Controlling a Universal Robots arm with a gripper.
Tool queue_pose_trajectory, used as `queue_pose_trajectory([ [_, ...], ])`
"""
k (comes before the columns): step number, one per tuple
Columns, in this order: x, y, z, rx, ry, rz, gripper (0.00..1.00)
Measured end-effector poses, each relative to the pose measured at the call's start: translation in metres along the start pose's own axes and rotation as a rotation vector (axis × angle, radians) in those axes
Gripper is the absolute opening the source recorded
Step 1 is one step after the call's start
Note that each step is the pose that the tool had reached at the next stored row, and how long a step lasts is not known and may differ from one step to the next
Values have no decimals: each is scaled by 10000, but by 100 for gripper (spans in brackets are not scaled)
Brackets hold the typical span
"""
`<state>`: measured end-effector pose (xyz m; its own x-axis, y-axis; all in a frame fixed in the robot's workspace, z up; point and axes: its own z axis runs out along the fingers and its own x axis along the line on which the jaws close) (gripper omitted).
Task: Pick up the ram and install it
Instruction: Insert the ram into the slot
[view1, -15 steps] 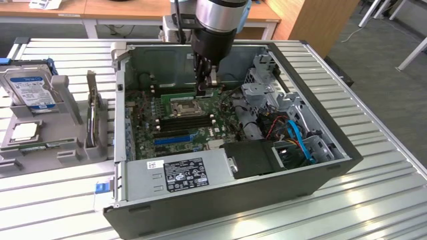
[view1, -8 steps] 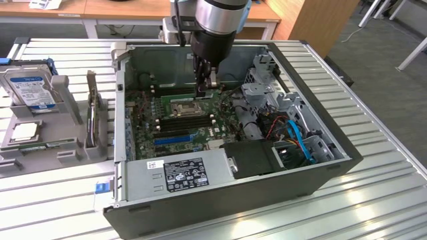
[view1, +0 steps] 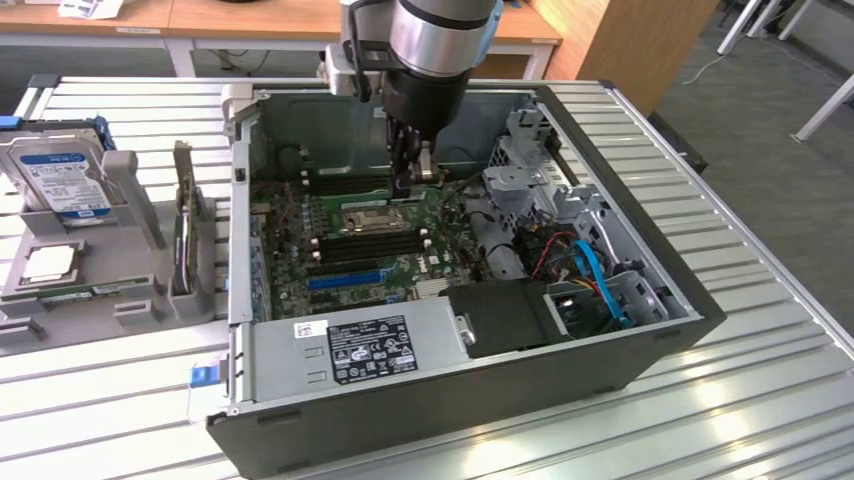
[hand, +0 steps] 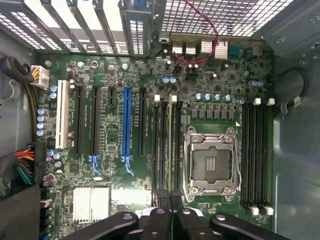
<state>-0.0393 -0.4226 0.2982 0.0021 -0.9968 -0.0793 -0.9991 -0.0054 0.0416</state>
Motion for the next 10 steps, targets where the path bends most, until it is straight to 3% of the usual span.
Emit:
queue_pose_trajectory([
  [10, 7, 0, 90, 21, -1, -1, 11],
])
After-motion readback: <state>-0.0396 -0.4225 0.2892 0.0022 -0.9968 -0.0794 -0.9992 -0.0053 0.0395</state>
